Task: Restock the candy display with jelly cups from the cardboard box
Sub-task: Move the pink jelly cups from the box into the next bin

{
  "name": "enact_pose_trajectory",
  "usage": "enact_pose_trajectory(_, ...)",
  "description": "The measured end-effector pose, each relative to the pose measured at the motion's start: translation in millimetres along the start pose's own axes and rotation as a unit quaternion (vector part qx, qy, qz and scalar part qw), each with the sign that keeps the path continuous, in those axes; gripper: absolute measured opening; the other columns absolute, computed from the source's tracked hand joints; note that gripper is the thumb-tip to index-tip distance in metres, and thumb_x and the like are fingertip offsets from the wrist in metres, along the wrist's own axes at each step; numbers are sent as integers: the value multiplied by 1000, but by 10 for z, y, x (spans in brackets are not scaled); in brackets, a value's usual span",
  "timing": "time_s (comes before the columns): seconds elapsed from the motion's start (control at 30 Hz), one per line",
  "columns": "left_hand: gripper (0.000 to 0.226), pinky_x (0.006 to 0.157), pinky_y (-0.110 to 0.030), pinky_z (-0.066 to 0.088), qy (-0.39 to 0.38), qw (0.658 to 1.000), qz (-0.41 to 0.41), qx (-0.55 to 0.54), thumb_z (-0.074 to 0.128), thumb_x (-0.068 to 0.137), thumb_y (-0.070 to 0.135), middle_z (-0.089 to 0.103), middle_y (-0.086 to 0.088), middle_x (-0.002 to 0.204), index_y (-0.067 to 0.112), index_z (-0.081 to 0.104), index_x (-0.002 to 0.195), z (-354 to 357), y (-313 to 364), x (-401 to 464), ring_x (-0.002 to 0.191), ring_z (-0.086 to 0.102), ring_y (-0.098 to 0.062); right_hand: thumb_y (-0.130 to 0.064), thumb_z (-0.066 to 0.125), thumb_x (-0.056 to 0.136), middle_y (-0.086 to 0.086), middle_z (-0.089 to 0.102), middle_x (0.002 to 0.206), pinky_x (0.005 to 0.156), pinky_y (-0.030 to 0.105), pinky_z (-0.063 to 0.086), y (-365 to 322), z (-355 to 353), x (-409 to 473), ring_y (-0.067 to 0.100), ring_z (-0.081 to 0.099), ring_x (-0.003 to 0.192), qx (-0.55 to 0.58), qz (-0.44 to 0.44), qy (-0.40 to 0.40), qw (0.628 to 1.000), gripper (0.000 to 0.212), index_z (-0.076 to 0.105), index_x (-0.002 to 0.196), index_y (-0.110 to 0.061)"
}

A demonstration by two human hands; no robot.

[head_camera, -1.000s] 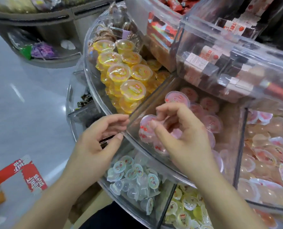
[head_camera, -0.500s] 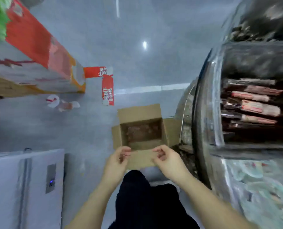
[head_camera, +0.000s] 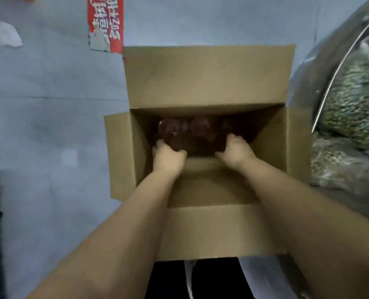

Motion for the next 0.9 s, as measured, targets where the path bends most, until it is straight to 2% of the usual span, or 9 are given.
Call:
enact_pose_trajectory(0.13, 50, 105, -34, 30, 17, 991, -19, 132, 49, 93, 24, 39, -23, 141, -5, 41, 133, 349, 25, 563, 131, 34, -36, -27, 58, 88, 15, 49, 135, 96, 36, 44, -81, 246, 540, 32, 49, 122, -75, -29, 6, 997, 49, 45, 133, -11)
enact_pose_trajectory(0.23, 61, 114, -35, 11, 72, 974, 39, 213, 36, 98, 27, 13, -19, 155, 0, 12, 147, 362, 143, 868, 142, 14, -32, -12, 54, 89, 17, 55, 129, 91, 37, 46, -122, 270, 760, 33, 54, 118, -73, -37, 50, 995, 37, 53, 126, -9)
enact_pose_trajectory(0.3, 64, 113, -33, 12, 110, 974, 48, 190, 39, 97, 25, 15, -18, 154, 0, 10, 147, 274, 141, 922, 142, 16, -31, -18, 62, 84, 15, 60, 123, 85, 34, 48, -110, 313, 771, 32, 58, 112, -86, -42, 56, 994, 35, 58, 119, -11)
enact_pose_trajectory(0.37, 62, 108, -29, 21, 136, 981, 52, 128, 50, 91, 23, 30, -17, 148, 3, 25, 144, 159, 121, 811, 137, 30, -29, -35, 70, 76, 9, 63, 118, 77, 28, 47, -47, 330, 677, 28, 61, 107, -60, -27, 50, 997, 40, 63, 112, -18)
enact_pose_trajectory(0.47, 50, 97, -27, 29, 146, 989, 38, 0, 66, 80, 21, 47, -22, 129, -1, 49, 122, -41, 96, 371, 121, 45, -34, -36, 74, 71, 8, 65, 114, 78, 23, 44, 156, 286, 309, 26, 61, 105, 102, 63, 45, 992, 40, 65, 106, -20)
enact_pose_trajectory(0.57, 46, 83, -20, 33, 143, 981, 104, -81, 69, 74, 17, 48, -9, 108, 8, 53, 116, -402, 334, -330, 101, 52, -27, -19, 77, 65, 15, 61, 115, 89, 35, 48, 129, 111, -370, 30, 59, 104, 325, 100, 110, 934, 47, 54, 105, -8)
enact_pose_trajectory(0.67, 59, 93, -24, 43, 53, 977, 173, -112, 67, 74, 18, 53, 0, 114, 24, 45, 128, -741, 751, -1197, 102, 57, -17, 0, 69, 69, 12, 63, 104, 80, 28, 47, -141, -252, -1325, 21, 60, 90, 523, 72, 144, 837, 41, 51, 104, -13)
enact_pose_trajectory(0.77, 68, 87, -8, 43, 5, 964, 245, -102, 69, 72, 22, 55, 16, 109, 25, 35, 132, -1197, 1236, -2211, 99, 56, -5, 5, 66, 73, -4, 63, 94, 74, 13, 47, -449, -999, -2385, -1, 60, 78, 601, -5, 166, 781, 42, 53, 101, -23)
enact_pose_trajectory(0.9, 51, 73, 0, 39, -17, 933, 339, -118, 70, 64, 27, 58, 20, 100, 35, 43, 107, -1799, 2024, -3562, 85, 56, 15, 7, 68, 75, -8, 64, 90, 73, 14, 48, -706, -2249, -3828, -1, 60, 79, 632, -114, 211, 737, 40, 55, 98, -23)
Point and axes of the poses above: each hand's wrist, its own x-axis towards the middle knuckle, its own z-axis out of the palm, y = z × x, the point moved 10 cm from there along x, towards the middle knuckle
